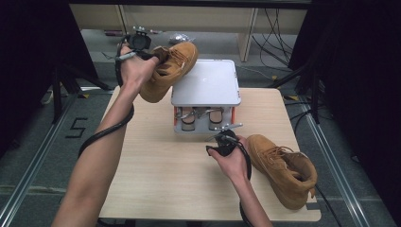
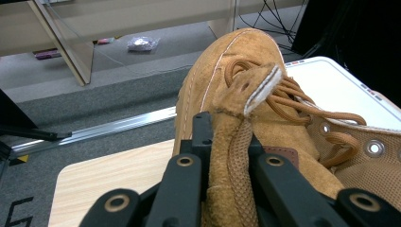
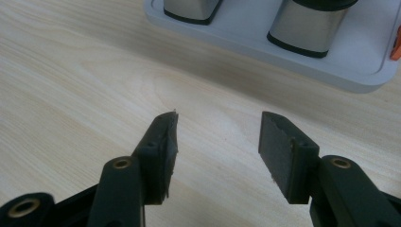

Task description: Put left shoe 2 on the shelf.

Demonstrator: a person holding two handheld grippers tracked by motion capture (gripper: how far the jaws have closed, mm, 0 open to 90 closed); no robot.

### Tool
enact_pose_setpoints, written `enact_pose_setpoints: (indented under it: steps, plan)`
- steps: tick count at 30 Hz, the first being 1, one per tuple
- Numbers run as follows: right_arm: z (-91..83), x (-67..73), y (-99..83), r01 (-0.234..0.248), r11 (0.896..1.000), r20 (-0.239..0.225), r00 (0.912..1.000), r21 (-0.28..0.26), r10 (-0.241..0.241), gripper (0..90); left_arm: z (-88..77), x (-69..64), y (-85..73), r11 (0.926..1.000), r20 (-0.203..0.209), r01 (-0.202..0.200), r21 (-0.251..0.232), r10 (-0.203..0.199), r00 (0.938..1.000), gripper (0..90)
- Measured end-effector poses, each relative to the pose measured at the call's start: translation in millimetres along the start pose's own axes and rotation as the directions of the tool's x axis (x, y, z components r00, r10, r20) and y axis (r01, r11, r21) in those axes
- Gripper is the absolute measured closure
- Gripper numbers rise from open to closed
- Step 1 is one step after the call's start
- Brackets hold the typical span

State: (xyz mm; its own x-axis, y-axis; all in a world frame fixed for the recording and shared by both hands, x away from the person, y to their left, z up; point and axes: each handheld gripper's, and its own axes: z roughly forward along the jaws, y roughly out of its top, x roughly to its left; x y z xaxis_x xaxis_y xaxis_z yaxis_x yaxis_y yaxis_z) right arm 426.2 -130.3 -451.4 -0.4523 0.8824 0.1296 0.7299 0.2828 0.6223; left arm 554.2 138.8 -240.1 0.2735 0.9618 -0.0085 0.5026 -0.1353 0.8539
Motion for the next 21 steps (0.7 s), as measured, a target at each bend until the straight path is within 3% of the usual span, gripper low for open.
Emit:
enact_pose_setpoints:
  steps: [2,7,21]
  plan:
    - [-1.0,1.5,-0.3,-0.021,1.000,-0.002,0.9998,0.004,0.021,48.1,0.0,-1.6,2.6,0.9999,0.000,-0.014,0.009,0.014,0.9999,83.3]
    - [-2.0,0.7,-0.4,-0.017,1.000,-0.007,0.9998,0.013,0.017,48.1,4.5,-7.2,6.1,1.0000,0.007,0.004,0.001,-0.004,1.0000,83.2]
    - [0.0,0.8,-2.8,-0.032,0.999,-0.008,0.9995,0.020,0.032,48.1,15.7,-26.0,12.4,0.9996,0.041,-0.007,0.026,0.006,0.9992,82.9]
